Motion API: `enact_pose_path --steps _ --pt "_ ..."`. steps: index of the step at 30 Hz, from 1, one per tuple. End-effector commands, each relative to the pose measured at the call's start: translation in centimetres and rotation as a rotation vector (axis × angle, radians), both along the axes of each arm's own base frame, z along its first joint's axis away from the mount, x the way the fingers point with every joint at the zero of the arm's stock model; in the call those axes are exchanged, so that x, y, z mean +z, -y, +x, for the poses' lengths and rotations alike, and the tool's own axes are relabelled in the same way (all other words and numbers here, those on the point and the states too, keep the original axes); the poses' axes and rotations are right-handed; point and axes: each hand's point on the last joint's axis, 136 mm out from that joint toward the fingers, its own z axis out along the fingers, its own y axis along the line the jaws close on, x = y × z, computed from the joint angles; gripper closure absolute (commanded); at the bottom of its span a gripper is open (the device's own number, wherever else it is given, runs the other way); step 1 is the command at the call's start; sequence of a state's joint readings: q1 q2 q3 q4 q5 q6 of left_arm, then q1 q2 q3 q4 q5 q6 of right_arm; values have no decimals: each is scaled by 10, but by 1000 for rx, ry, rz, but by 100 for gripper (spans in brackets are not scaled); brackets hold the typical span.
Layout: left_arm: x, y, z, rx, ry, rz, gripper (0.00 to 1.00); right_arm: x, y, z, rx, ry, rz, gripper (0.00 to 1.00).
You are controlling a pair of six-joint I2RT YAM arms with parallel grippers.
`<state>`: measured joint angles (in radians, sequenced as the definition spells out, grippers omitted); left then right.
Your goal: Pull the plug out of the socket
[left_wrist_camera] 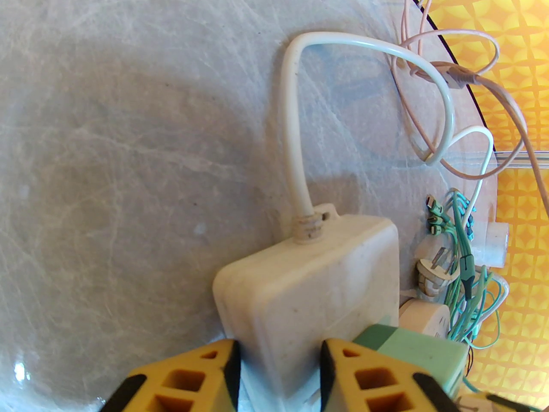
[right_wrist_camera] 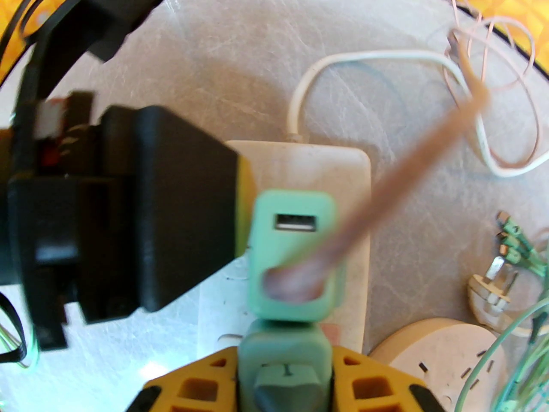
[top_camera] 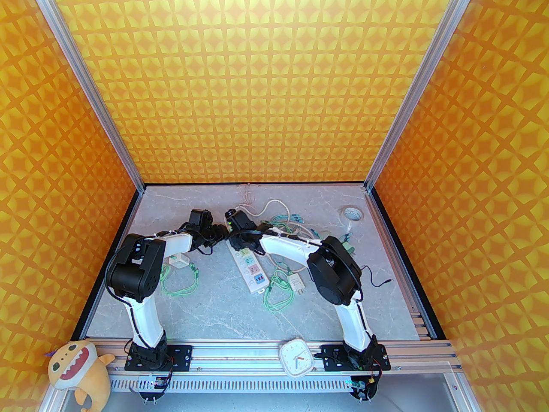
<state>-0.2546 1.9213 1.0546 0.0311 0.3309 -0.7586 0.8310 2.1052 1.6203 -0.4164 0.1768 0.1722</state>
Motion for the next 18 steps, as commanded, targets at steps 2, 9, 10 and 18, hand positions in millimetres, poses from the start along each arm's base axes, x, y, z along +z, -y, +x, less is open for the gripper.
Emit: enact_pose_path --steps 2,9,10,18 --pt "-37 -8 -19 1 -115 79 64 22 -10 -9 40 59 -37 78" --pt "-38 -8 -19 1 -117 79 64 40 2 -6 4 111 -48 78" --pt "-37 -8 -19 0 -115 79 64 43 3 -7 1 118 -43 78" --pt "-35 -7 -18 -2 -110 79 64 78 25 -7 -69 166 15 77"
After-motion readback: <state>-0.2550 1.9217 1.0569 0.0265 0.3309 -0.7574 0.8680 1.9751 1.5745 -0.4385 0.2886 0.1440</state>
